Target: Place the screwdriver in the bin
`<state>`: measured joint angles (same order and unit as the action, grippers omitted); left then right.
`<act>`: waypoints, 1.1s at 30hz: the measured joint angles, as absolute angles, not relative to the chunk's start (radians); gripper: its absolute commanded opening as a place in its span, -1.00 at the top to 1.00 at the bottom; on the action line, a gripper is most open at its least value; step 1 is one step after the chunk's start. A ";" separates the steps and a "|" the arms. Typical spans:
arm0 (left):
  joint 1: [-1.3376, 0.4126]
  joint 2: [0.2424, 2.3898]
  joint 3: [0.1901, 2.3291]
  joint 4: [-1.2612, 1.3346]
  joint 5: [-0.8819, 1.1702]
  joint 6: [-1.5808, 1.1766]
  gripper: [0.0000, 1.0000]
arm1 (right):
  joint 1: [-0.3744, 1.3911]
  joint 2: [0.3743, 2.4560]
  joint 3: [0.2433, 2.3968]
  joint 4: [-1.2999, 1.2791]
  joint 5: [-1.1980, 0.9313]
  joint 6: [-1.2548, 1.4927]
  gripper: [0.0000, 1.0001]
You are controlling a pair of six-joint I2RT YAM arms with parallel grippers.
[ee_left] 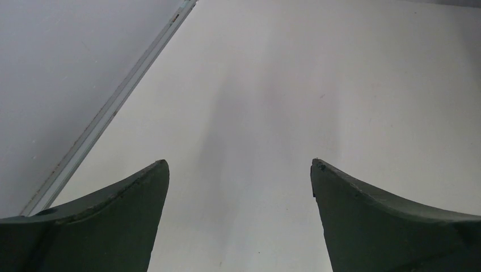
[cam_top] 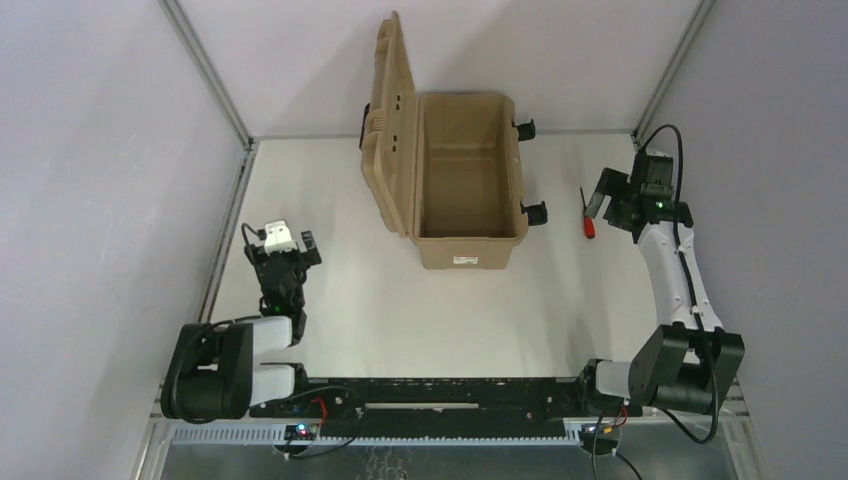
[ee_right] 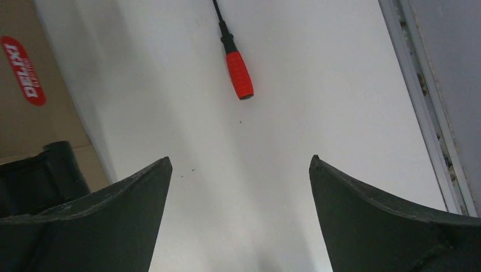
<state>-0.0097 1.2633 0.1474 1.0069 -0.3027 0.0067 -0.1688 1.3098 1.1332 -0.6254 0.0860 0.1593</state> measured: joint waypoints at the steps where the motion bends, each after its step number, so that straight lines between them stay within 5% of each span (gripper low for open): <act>1: -0.010 1.263 0.147 1.007 -0.302 0.007 -1.00 | -0.169 1.297 1.133 -0.622 0.080 0.158 -0.99; 8: -0.010 1.263 0.147 1.007 -0.303 0.007 -1.00 | -0.170 1.322 1.138 -0.556 0.016 0.121 -0.99; 13: -0.010 1.263 0.147 1.007 -0.302 0.007 -1.00 | -0.168 1.552 1.261 -0.537 -0.001 0.093 -0.96; 25: -0.010 1.263 0.147 1.007 -0.302 0.007 -1.00 | -0.152 2.143 1.658 -0.662 0.112 0.037 -0.44; 27: -0.010 1.263 0.147 1.007 -0.303 0.007 -1.00 | -0.150 2.160 1.656 -0.677 0.110 0.034 -0.17; 31: -0.010 1.263 0.147 1.007 -0.303 0.007 -1.00 | -0.150 2.160 1.655 -0.686 0.093 0.032 0.85; 33: -0.010 1.263 0.147 1.007 -0.302 0.007 -1.00 | -0.152 2.160 1.653 -0.690 0.094 0.025 1.00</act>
<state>-0.0097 1.2633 0.1474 1.0069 -0.3023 0.0067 -0.1516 2.1601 1.6527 -0.6899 0.0940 0.0250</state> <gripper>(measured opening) 0.996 0.144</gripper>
